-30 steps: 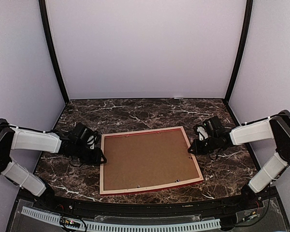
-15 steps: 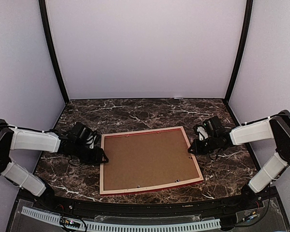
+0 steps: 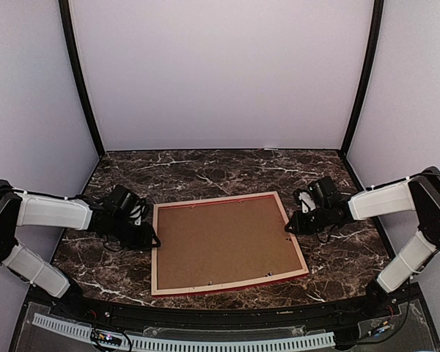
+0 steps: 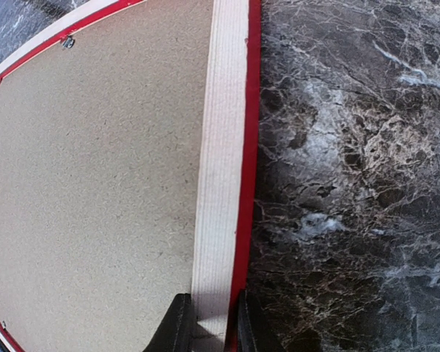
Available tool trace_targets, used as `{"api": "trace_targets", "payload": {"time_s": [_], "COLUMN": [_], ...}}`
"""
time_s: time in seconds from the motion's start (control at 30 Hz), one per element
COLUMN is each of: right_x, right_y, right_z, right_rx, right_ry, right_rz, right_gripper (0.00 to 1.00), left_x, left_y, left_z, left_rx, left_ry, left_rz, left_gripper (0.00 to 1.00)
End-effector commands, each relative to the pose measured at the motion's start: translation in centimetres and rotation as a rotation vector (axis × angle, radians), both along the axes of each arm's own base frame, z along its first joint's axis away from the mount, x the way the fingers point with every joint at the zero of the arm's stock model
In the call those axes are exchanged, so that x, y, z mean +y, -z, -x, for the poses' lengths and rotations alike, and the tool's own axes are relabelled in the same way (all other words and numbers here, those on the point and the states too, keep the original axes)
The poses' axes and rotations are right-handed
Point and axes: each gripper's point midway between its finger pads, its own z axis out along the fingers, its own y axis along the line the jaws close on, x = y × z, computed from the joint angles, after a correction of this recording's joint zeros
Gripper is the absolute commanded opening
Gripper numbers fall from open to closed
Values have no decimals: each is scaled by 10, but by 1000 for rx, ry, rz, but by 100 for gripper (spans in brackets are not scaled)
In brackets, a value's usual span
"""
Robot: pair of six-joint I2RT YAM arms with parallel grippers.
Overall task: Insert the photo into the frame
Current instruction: Press the fastener onto the backboard.
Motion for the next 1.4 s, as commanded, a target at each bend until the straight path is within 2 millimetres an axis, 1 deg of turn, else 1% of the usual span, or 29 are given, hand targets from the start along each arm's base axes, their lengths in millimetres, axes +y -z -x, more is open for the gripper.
{"api": "trace_targets", "payload": {"time_s": [0.0, 0.2, 0.47, 0.63, 0.7, 0.8, 1.0, 1.07, 1.23, 1.37], "right_x": [-15, -16, -16, -17, -16, -16, -17, -17, -16, -16], "right_y": [39, 42, 43, 43, 43, 43, 43, 44, 45, 46], "right_z": [36, 38, 39, 40, 40, 39, 40, 41, 41, 42], "right_rx": [162, 167, 170, 171, 171, 171, 171, 174, 176, 178], "right_ry": [-25, -21, -22, -21, -21, -23, -21, -22, -23, -24], "right_rz": [83, 82, 82, 82, 82, 81, 83, 84, 77, 76], "right_gripper": [0, 0, 0, 0, 0, 0, 0, 0, 0, 0], "left_x": [24, 31, 45, 48, 47, 39, 25, 22, 15, 14], "left_y": [30, 37, 37, 35, 31, 21, 6, 5, 2, 0], "left_z": [23, 28, 31, 28, 25, 16, 6, 6, 5, 4], "left_rx": [115, 129, 120, 103, 86, 48, 9, 12, 14, 14], "left_ry": [-3, -2, 5, -9, -14, -18, -11, -4, 3, 4], "left_rz": [-121, -154, -230, -244, -237, -195, -130, -115, -78, -71], "left_gripper": [39, 38, 35, 31, 29, 26, 24, 26, 42, 49]}}
